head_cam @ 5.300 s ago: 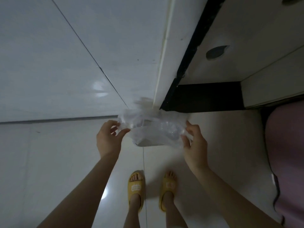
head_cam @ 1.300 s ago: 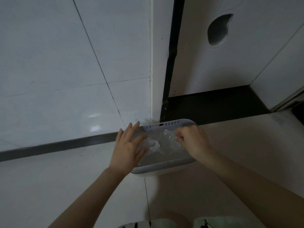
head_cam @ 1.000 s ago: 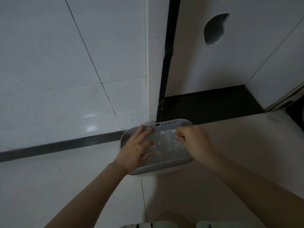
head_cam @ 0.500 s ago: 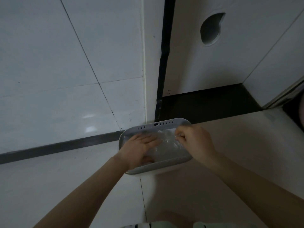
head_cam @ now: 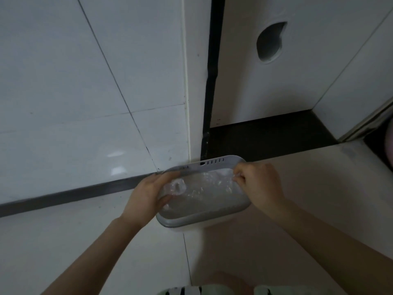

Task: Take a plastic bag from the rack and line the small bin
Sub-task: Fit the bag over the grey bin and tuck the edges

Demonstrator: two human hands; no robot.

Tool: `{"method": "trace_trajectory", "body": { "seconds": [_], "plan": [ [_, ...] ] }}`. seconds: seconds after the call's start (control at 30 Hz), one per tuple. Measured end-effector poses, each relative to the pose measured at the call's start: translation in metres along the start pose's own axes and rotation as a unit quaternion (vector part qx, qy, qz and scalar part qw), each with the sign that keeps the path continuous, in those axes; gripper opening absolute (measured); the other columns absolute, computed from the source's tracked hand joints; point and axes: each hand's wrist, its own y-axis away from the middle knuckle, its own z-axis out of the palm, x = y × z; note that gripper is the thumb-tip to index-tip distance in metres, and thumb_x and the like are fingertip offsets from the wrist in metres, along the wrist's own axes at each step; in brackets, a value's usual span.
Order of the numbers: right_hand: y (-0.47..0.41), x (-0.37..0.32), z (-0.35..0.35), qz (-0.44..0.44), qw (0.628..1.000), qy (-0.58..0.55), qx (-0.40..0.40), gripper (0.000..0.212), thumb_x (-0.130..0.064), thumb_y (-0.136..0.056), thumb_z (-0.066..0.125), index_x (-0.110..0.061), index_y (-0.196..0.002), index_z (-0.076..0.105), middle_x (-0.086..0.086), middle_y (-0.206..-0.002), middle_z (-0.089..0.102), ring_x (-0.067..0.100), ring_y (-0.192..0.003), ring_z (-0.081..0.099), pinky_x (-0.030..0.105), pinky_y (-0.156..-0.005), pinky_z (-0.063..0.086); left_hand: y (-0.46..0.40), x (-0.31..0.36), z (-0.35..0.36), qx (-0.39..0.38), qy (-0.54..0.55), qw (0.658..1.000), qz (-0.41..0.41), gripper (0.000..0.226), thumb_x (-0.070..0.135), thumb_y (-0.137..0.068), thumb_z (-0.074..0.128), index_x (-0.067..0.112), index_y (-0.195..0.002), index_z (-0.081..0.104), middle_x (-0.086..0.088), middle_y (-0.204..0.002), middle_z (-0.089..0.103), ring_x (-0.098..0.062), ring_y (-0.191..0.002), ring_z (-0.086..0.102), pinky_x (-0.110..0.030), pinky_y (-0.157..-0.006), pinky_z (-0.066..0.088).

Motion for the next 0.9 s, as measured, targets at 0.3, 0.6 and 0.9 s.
{"method": "trace_trajectory", "body": {
  "seconds": [0.3, 0.6, 0.9],
  "plan": [
    [-0.026, -0.075, 0.028, -0.205, 0.969, 0.053, -0.126, 0.044, -0.044, -0.084, 0.059, -0.02, -0.12, 0.055, 0.001, -0.12, 0.058, 0.023, -0.115, 0.044, 0.037, -0.094, 0.032, 0.023, -0.009, -0.015, 0.072, 0.109, 0.988, -0.084, 0.04, 0.022, -0.075, 0.074, 0.034, -0.109, 0.057, 0.009, -0.095, 0.057, 0.0, -0.09, 0.053, -0.006, -0.078, 0.039],
    [-0.049, -0.107, 0.057, -0.194, 0.977, 0.019, -0.092, 0.038, -0.036, -0.085, 0.06, -0.017, -0.118, 0.059, 0.004, -0.111, 0.059, 0.024, -0.107, 0.05, 0.034, -0.088, 0.036, 0.04, -0.027, -0.032, 0.114, 0.212, 0.949, -0.204, 0.023, 0.015, -0.07, 0.078, 0.013, -0.084, 0.06, -0.006, -0.084, 0.065, -0.021, -0.078, 0.063, -0.037, -0.073, 0.056],
    [-0.054, -0.119, 0.064, -0.195, 0.978, -0.029, -0.073, 0.023, -0.028, -0.086, 0.062, -0.014, -0.103, 0.067, 0.004, -0.102, 0.062, 0.021, -0.097, 0.052, 0.038, -0.081, 0.049, 0.033, -0.037, -0.046, 0.158, 0.359, 0.888, -0.241, 0.027, 0.01, -0.063, 0.083, 0.007, -0.08, 0.063, -0.01, -0.077, 0.069, -0.022, -0.072, 0.066, -0.032, -0.068, 0.054]
  ]
}}
